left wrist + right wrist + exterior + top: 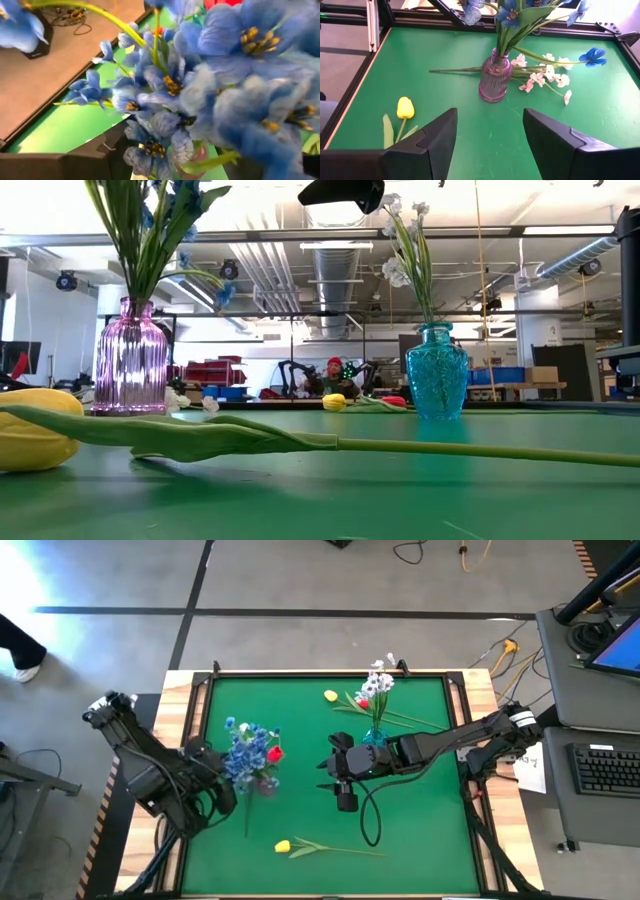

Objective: Sort flowers into vase by color
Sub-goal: Put the blue flowers into the violet vase

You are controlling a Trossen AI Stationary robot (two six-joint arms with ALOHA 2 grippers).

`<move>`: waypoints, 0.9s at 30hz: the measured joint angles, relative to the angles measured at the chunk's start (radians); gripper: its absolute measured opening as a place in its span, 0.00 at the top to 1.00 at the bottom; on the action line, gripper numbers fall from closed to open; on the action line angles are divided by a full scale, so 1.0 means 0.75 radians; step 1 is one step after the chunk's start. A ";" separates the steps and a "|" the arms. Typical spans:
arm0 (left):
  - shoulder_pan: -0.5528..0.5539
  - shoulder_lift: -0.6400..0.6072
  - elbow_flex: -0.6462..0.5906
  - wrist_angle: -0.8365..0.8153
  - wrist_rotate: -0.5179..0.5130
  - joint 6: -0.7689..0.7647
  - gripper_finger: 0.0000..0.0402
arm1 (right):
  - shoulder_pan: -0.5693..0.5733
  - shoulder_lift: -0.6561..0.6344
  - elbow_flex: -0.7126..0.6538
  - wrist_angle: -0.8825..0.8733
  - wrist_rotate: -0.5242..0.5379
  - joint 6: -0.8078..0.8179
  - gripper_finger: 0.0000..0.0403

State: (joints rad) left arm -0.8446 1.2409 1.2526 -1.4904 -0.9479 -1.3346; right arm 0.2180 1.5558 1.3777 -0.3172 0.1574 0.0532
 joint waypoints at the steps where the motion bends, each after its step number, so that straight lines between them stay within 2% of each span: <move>1: -0.001 0.000 0.007 0.000 0.015 0.015 0.44 | 0.000 0.000 0.000 -0.001 0.000 0.000 0.46; 4: -0.001 0.001 0.046 -0.001 0.070 0.071 0.44 | 0.000 0.000 0.000 -0.001 0.000 0.000 0.46; 15: 0.000 0.005 0.203 -0.109 0.115 0.091 0.38 | -0.001 0.000 0.000 -0.001 0.000 -0.003 0.46; 21: 0.000 -0.008 0.284 -0.108 0.242 0.231 0.34 | -0.001 0.000 0.000 -0.001 -0.001 -0.002 0.46; 27: 0.000 -0.032 0.392 -0.108 0.276 0.323 0.30 | -0.002 0.000 0.000 0.000 -0.001 -0.001 0.45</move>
State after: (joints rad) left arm -0.8444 1.2170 1.5468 -1.5713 -0.7410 -1.0923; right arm 0.2166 1.5555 1.3777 -0.3172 0.1566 0.0527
